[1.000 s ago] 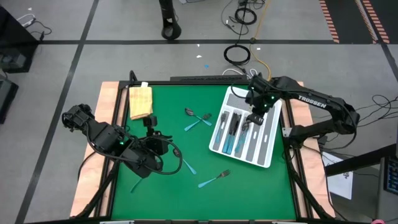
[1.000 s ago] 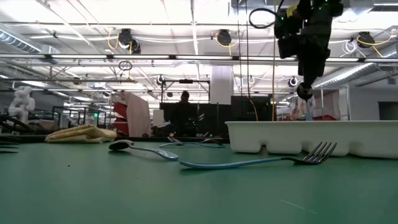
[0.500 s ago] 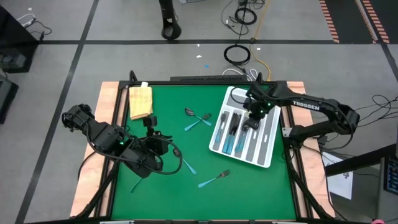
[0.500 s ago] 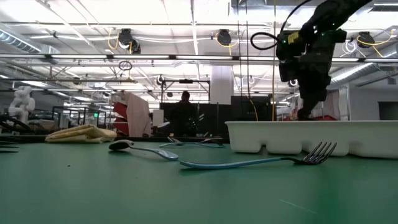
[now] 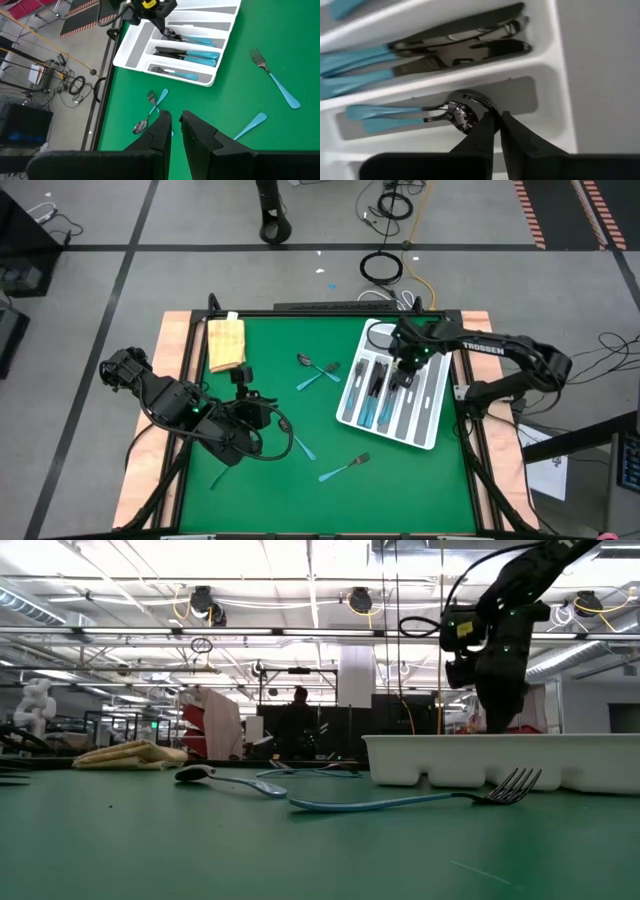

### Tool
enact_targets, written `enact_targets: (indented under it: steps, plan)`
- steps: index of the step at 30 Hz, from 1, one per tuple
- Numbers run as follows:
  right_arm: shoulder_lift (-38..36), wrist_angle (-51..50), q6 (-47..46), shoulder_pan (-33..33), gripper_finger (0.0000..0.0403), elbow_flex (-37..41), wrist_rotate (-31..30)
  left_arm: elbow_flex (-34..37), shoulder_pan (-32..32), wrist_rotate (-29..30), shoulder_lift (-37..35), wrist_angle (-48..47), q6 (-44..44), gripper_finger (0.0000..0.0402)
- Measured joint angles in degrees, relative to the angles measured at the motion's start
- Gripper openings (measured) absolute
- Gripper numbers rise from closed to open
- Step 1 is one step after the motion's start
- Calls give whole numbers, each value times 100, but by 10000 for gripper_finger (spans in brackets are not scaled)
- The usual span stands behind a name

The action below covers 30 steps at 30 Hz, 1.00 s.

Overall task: Sort silverware
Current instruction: Put the blue spoon into the white cutlery tray, then put the blue fork into the white cutlery tray

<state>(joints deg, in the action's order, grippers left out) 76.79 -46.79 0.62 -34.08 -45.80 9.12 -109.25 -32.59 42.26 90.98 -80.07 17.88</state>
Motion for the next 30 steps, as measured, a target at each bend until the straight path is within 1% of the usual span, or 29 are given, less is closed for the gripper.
enact_targets:
  steps: [3, 10, 13, 16, 19, 20, 22, 24, 26, 30]
  plan:
    - [63, 35, 5, 1, 41, 0, -198, 0, -1, 0, 0, 0, 1, 52]
    - [75, 174, -96, 6, 97, -13, -230, 0, 1, 0, 0, 2, 32, 52]
    - [52, 144, -144, 3, 115, -210, 55, 0, -1, 0, 0, 2, 172, 52]
    - [-31, -9, -146, 41, 127, -736, 333, 0, -5, 0, -1, 3, 281, 52]
    - [-43, -176, -147, 196, 133, -1506, 408, 0, -47, 3, -27, 11, 283, 52]
    - [-43, -167, -129, 288, 135, -1772, 340, 0, -55, 28, -33, 11, 283, 52]
    - [29, -87, 120, 541, 137, -2297, -1, 0, -101, 64, -60, 7, 281, 52]
    - [250, 49, 505, 777, 139, -2767, -509, 0, -120, 88, -91, 3, 278, 52]
    - [600, 150, 790, 918, 140, -3149, -848, 0, -131, 148, -143, -47, 277, 52]
    - [1575, 215, 953, 987, 140, -3827, -887, 0, -145, 153, -252, -325, 281, 52]
